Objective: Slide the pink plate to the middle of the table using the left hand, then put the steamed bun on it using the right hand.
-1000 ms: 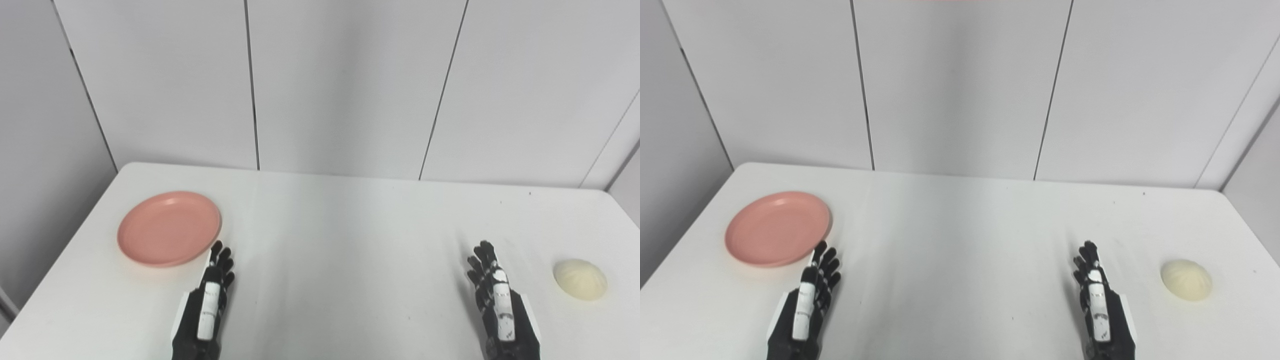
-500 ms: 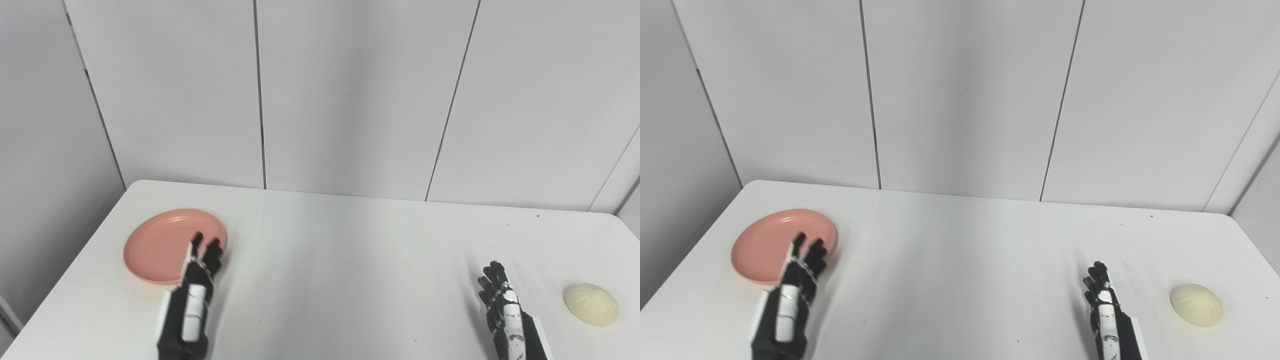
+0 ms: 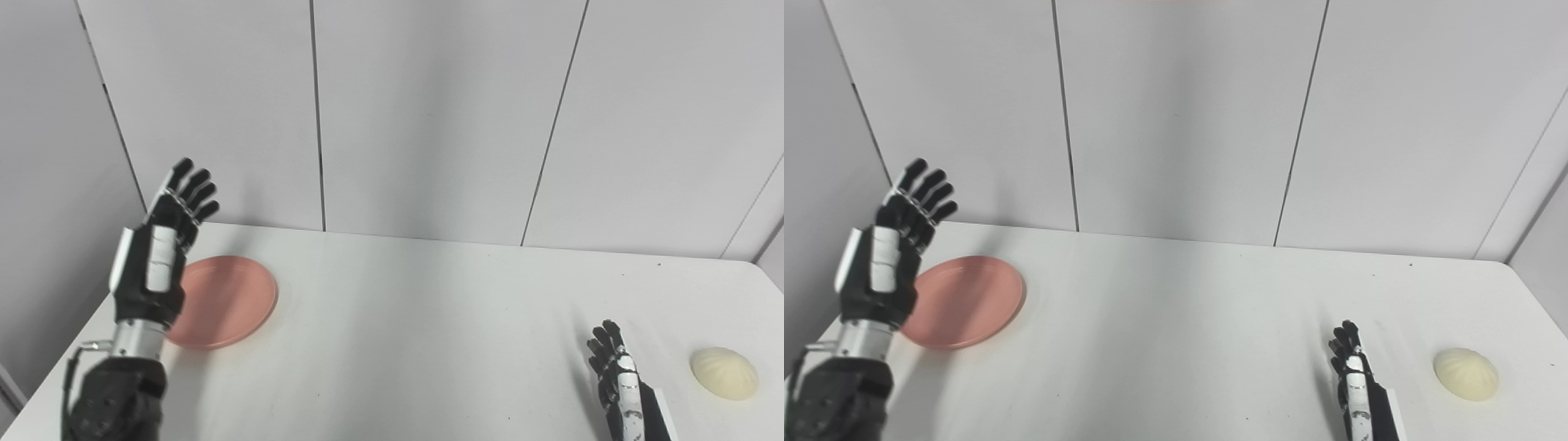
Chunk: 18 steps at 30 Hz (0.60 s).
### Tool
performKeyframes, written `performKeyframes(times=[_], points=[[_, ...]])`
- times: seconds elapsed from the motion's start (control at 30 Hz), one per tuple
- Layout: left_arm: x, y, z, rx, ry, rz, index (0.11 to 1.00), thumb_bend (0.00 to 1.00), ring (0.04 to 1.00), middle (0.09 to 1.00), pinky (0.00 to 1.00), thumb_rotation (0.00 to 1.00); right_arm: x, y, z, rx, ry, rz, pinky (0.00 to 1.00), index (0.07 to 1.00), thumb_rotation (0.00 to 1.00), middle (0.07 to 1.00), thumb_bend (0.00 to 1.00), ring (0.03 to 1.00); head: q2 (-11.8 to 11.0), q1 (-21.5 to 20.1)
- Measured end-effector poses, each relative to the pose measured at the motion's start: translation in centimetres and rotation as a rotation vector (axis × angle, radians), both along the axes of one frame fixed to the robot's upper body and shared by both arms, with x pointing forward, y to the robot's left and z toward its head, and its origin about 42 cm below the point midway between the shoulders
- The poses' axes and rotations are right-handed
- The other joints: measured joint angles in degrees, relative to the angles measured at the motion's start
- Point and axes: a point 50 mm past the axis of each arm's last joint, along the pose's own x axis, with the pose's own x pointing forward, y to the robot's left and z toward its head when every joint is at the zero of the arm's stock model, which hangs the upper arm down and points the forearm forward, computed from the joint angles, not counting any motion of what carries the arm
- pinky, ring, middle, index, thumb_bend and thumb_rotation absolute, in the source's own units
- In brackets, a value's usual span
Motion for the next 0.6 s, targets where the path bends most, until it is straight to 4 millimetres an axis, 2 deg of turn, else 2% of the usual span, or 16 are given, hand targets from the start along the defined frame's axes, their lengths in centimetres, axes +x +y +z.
performKeyframes(times=[0.2, 0.27, 0.5, 0.6], points=[[2.1, 4.3, 1.6, 0.067, 0.038, 0.021, 0.906, 0.97, 0.923, 0.941, 0.84, 0.96, -0.1, 0.0, 0.1, 0.001, -0.004, 0.000, 1.00, 0.959, 0.99, 0.935, 0.73, 0.948, 0.5, 0.2], [2.4, 4.9, 1.7, 0.064, 0.045, 0.020, 0.924, 0.99, 0.917, 0.943, 0.83, 0.94, -0.2, 0.0, 0.1, 0.001, -0.003, 0.000, 1.00, 0.959, 0.99, 0.934, 0.73, 0.949, 0.4, 0.2], [5.2, 7.8, -0.4, 0.005, 0.169, 0.024, 0.936, 1.00, 0.912, 0.943, 0.83, 0.90, -0.2, 0.0, 0.1, 0.000, -0.004, 0.001, 1.00, 0.960, 1.00, 0.924, 0.73, 0.942, 0.5, 0.0], [6.1, 8.7, -1.4, -0.018, 0.211, 0.017, 0.952, 1.00, 0.901, 0.940, 0.80, 0.90, -0.2, 0.0, 0.2, -0.001, -0.005, 0.001, 1.00, 0.961, 1.00, 0.926, 0.73, 0.944, 0.5, -0.1]])
